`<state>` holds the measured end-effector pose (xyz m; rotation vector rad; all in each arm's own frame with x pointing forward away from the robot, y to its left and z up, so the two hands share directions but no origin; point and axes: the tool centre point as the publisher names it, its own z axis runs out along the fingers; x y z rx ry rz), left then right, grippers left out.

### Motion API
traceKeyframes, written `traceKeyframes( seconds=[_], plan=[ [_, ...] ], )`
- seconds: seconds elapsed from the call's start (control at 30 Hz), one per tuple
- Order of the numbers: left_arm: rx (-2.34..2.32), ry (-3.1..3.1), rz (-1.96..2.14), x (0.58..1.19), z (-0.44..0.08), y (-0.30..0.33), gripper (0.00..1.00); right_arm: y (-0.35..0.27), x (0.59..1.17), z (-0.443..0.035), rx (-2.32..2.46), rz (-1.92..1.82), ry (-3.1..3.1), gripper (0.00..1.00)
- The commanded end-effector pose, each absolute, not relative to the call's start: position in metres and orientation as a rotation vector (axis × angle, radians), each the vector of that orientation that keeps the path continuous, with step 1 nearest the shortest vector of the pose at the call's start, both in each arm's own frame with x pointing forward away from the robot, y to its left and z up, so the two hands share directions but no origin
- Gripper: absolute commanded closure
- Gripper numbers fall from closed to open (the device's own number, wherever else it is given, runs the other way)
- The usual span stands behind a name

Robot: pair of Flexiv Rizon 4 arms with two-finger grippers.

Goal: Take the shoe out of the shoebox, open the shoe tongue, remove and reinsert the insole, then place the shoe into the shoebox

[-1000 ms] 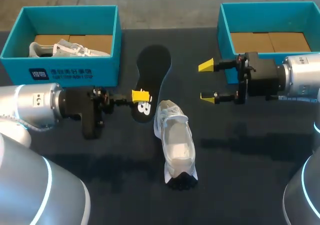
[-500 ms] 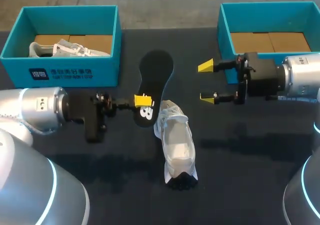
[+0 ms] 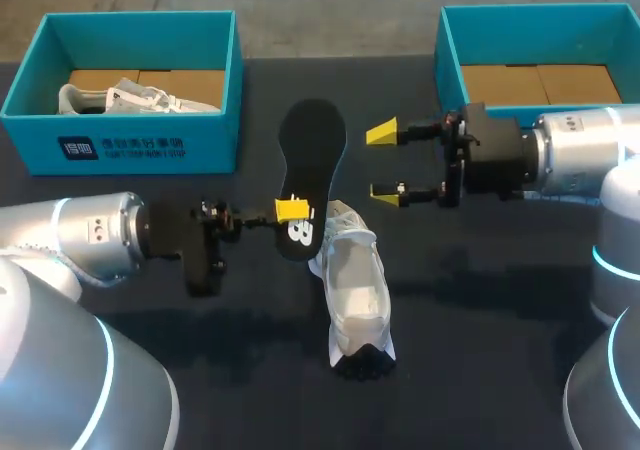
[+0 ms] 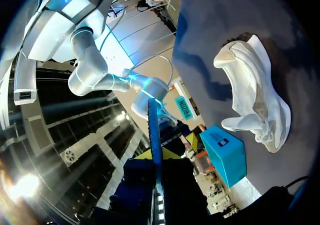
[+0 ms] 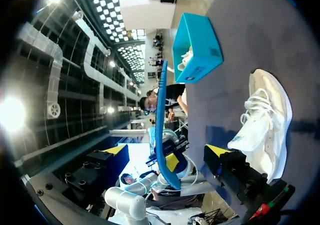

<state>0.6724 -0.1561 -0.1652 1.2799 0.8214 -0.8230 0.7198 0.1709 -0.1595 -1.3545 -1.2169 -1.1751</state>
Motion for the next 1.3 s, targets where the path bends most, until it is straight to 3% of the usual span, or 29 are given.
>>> traceKeyframes(
  seconds=[0.03, 0.33, 0.5, 0.67, 1.3],
  plan=[
    [1.274, 0.828, -0.808, 0.672, -0.17, -0.162, 1.0, 0.188, 0.723, -0.167, -1.353, -1.187, -1.212, 0.0],
    [1.269, 0.838, -0.789, 0.677, -0.178, -0.167, 1.0, 0.204, 0.722, -0.169, -1.319, -1.191, -1.224, 0.0],
    [1.264, 0.841, -0.783, 0.68, -0.182, -0.169, 1.0, 0.207, 0.722, -0.169, -1.31, -1.191, -1.227, 0.28],
    [1.265, 0.842, -0.78, 0.682, -0.186, -0.171, 1.0, 0.212, 0.722, -0.171, -1.308, -1.183, -1.231, 0.44],
    [1.254, 0.831, -0.789, 0.685, -0.192, -0.179, 1.0, 0.22, 0.726, -0.176, -1.283, -1.177, -1.226, 0.62]
  ],
)
